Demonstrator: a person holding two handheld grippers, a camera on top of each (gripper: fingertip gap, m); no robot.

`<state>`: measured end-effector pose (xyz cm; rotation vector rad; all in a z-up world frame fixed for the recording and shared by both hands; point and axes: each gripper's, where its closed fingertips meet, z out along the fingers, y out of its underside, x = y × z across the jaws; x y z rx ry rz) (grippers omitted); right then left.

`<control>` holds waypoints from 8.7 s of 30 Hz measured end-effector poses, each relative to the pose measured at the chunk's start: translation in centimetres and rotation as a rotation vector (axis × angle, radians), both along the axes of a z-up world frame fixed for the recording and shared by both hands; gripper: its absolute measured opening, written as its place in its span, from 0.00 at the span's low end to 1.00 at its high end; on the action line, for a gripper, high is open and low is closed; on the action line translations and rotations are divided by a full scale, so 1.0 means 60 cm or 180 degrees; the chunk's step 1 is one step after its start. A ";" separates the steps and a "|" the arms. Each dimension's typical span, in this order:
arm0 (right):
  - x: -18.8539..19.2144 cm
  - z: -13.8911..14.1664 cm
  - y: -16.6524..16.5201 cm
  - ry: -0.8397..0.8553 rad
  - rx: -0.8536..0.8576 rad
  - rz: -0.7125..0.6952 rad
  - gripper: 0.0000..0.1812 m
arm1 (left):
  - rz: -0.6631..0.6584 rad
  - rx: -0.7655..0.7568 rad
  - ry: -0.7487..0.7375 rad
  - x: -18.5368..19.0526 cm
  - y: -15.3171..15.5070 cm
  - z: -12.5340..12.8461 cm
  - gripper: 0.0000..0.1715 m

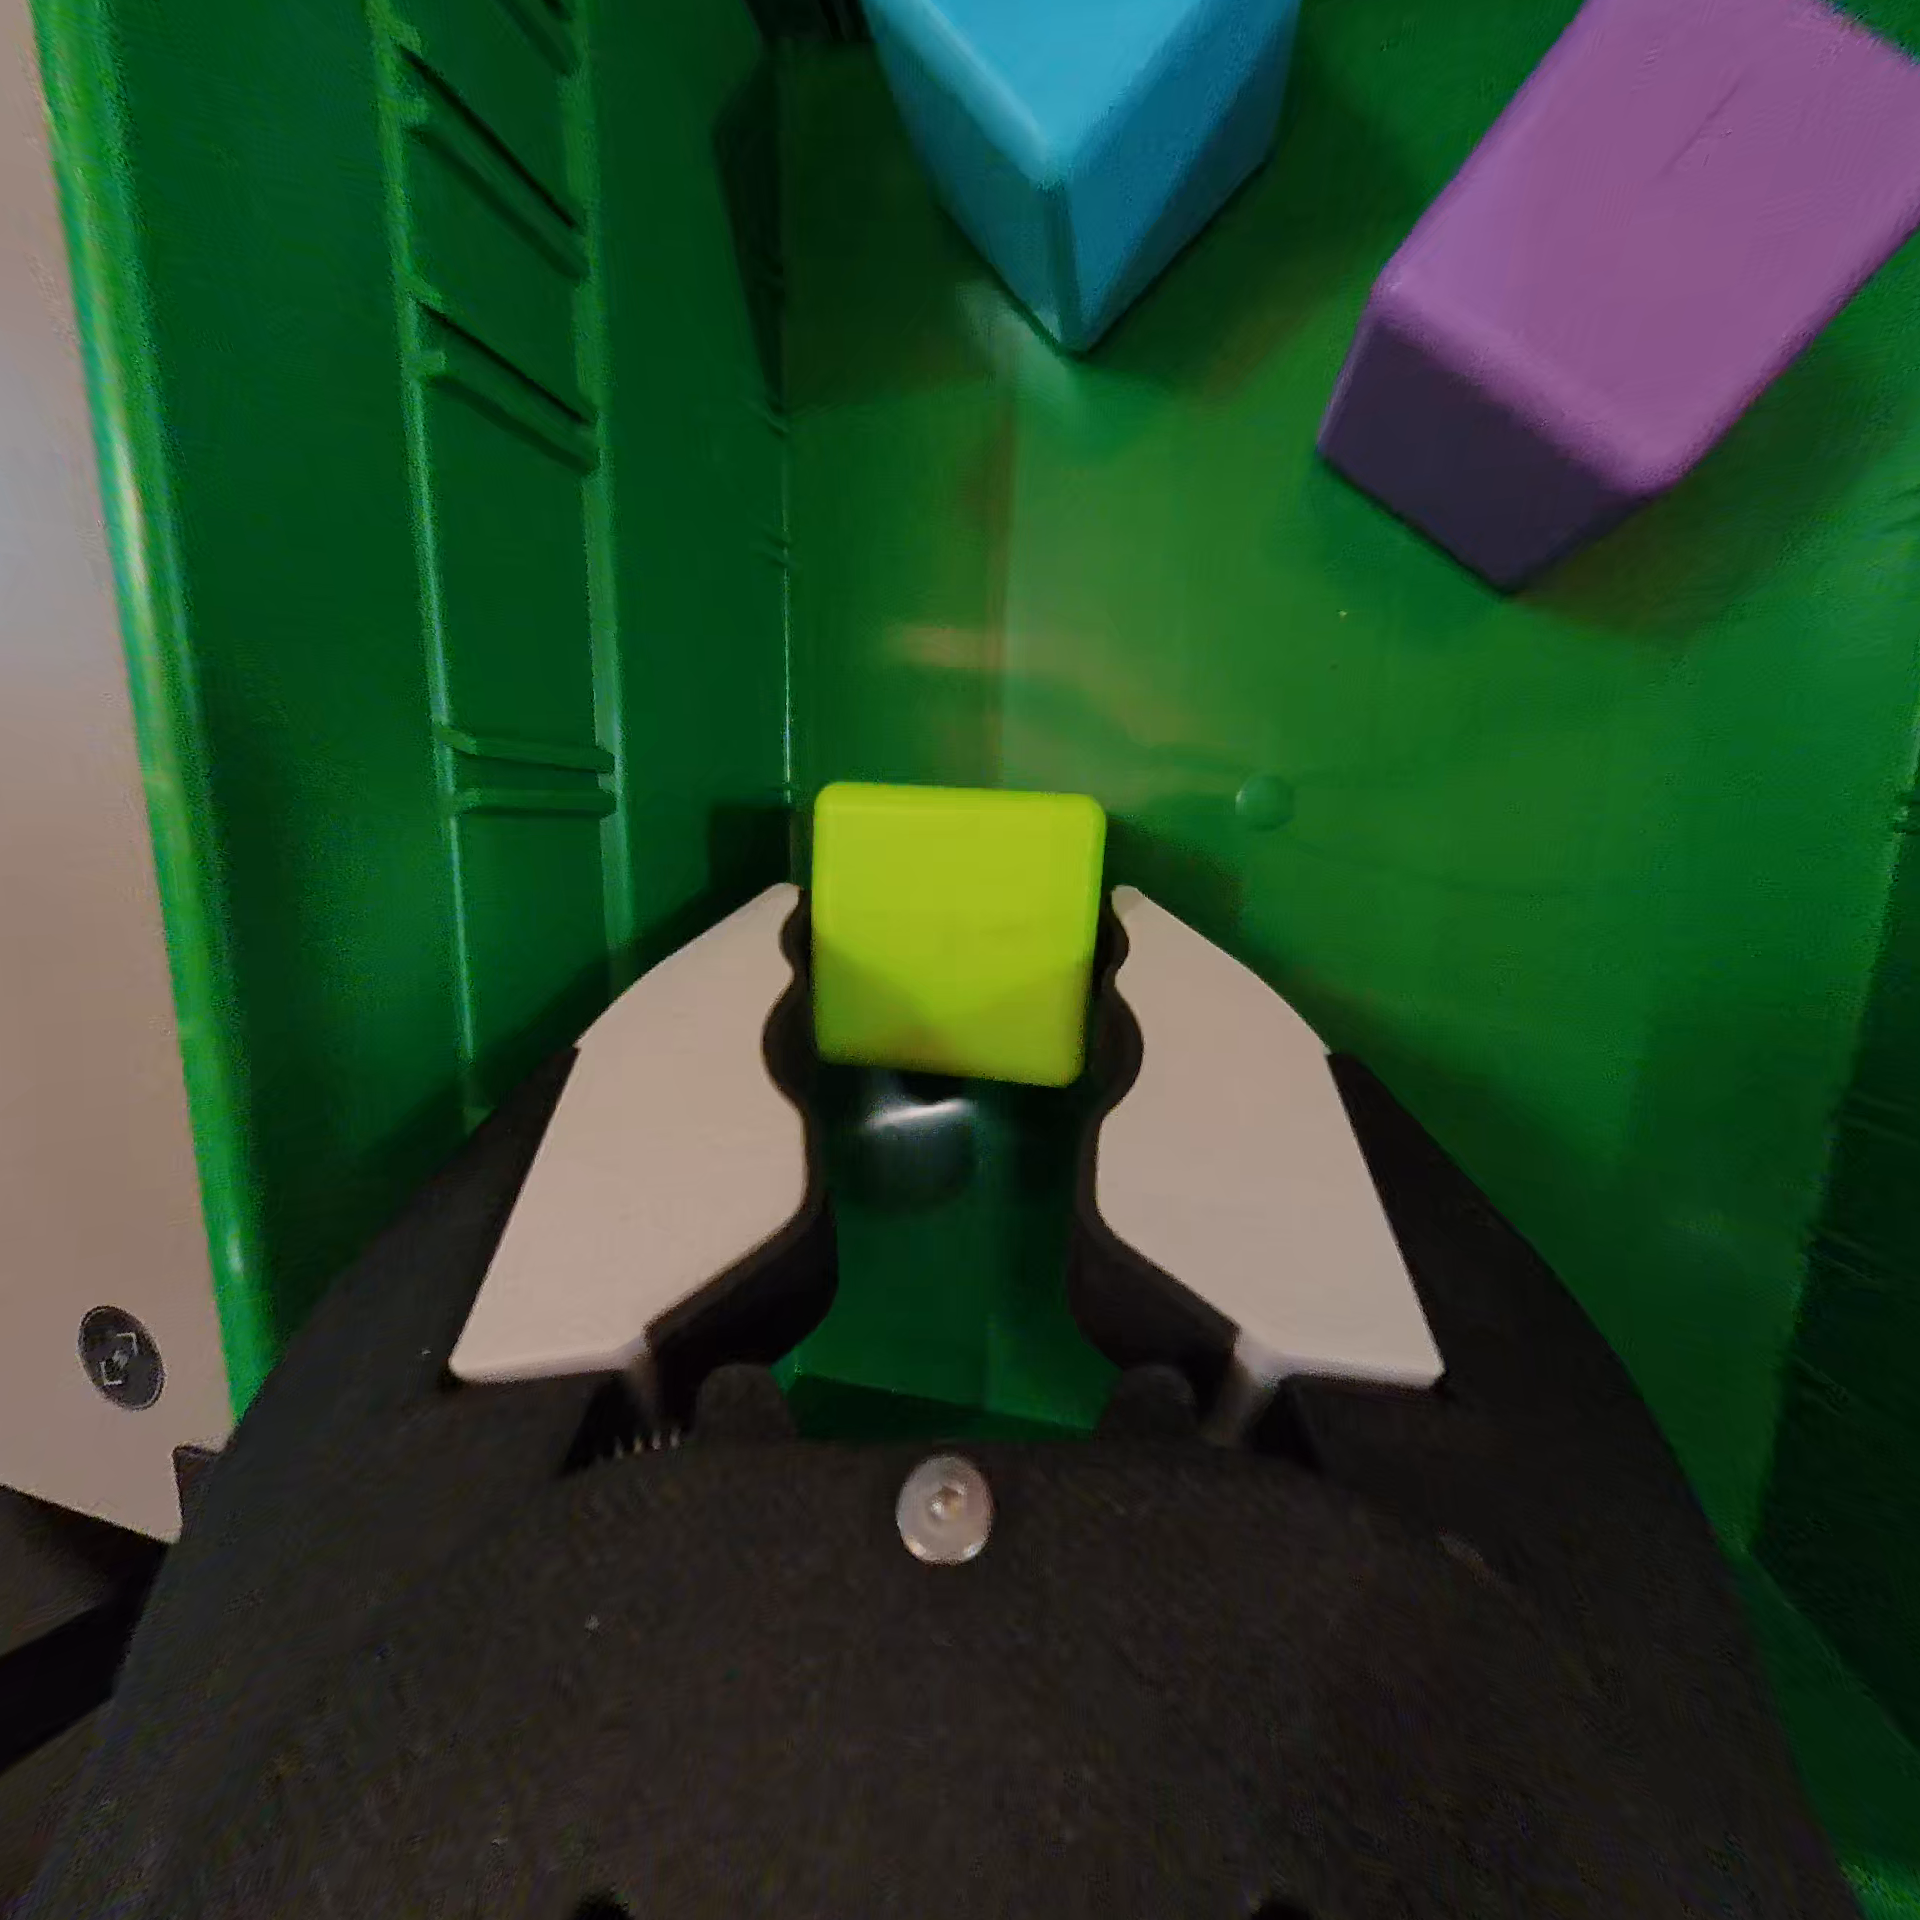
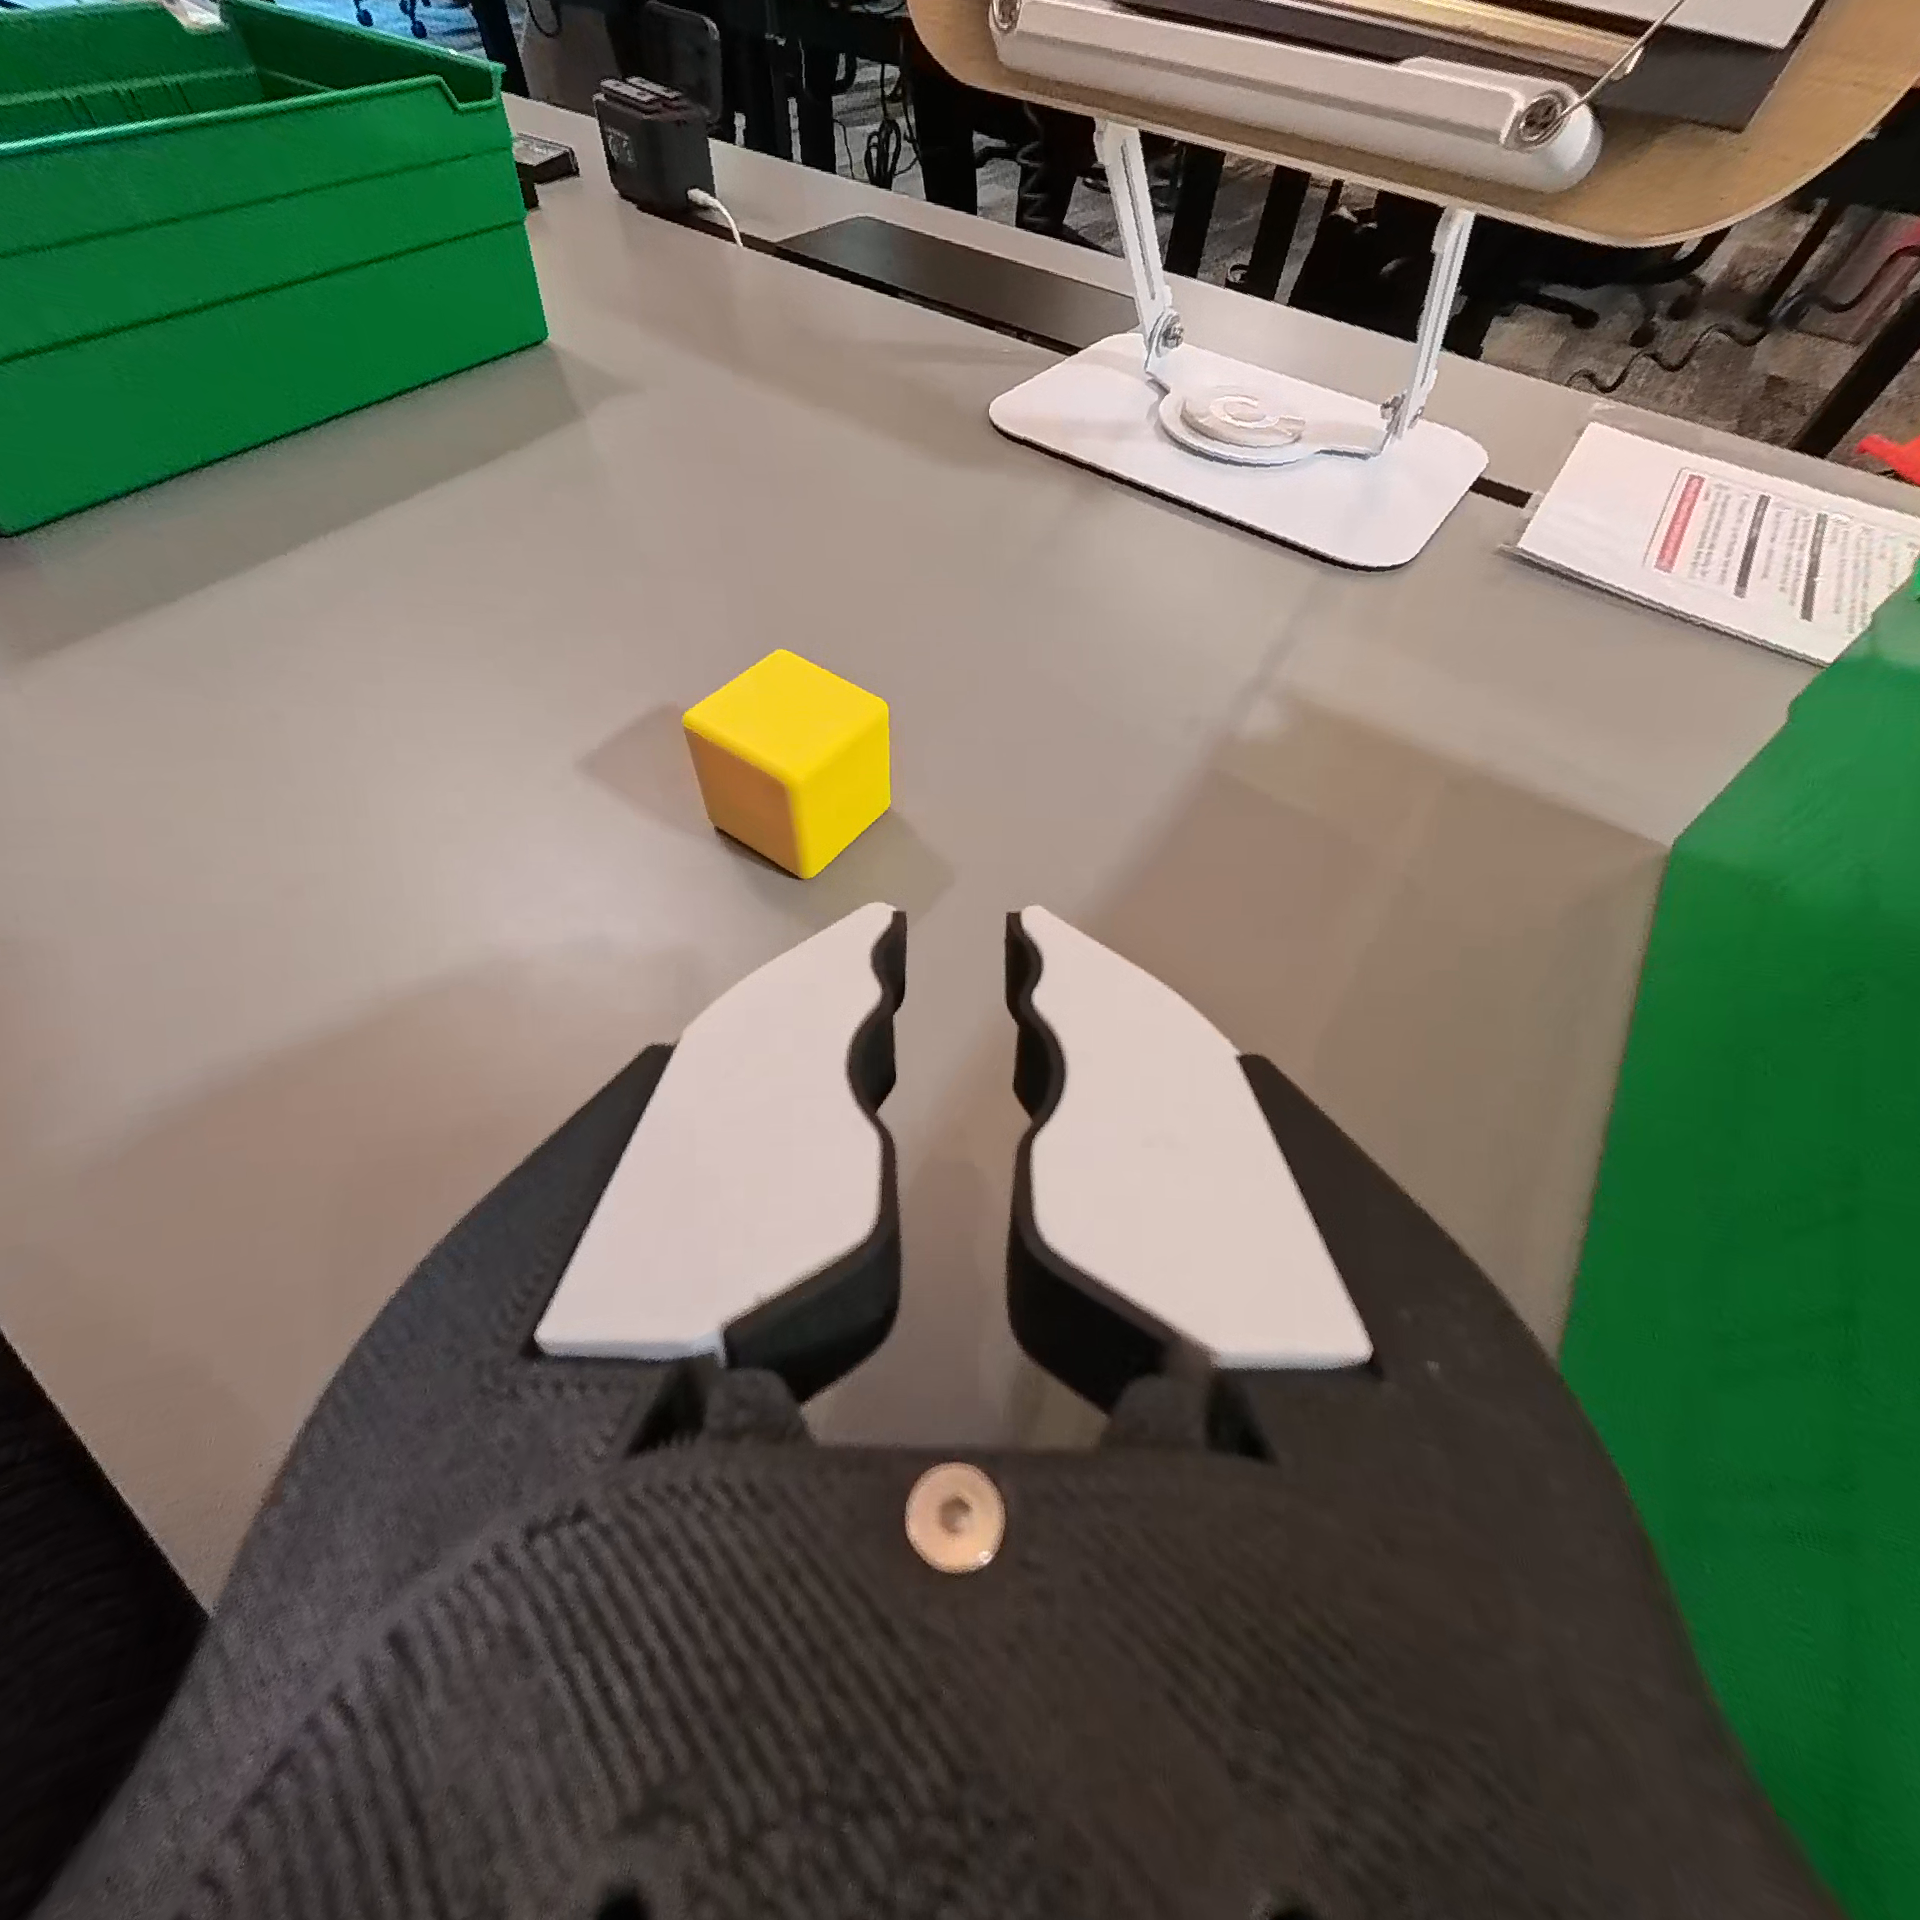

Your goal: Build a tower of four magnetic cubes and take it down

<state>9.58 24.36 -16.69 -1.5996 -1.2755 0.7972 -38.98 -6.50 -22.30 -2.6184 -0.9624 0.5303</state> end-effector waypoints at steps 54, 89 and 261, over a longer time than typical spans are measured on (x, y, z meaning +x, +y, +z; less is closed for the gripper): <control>0.084 -0.004 0.015 0.0034 -0.0119 -0.0430 0.10 | -0.5314 0.0989 -0.0666 0.668 0.491 0.101 0.30; 0.088 -0.008 0.019 0.0037 -0.0216 -0.0452 0.10 | -0.5217 0.0914 -0.0821 0.663 0.486 0.066 0.29; 0.147 -0.018 0.003 -0.0191 0.0084 -0.0680 0.10 | -0.5136 0.1678 -0.1304 0.662 0.509 0.172 0.29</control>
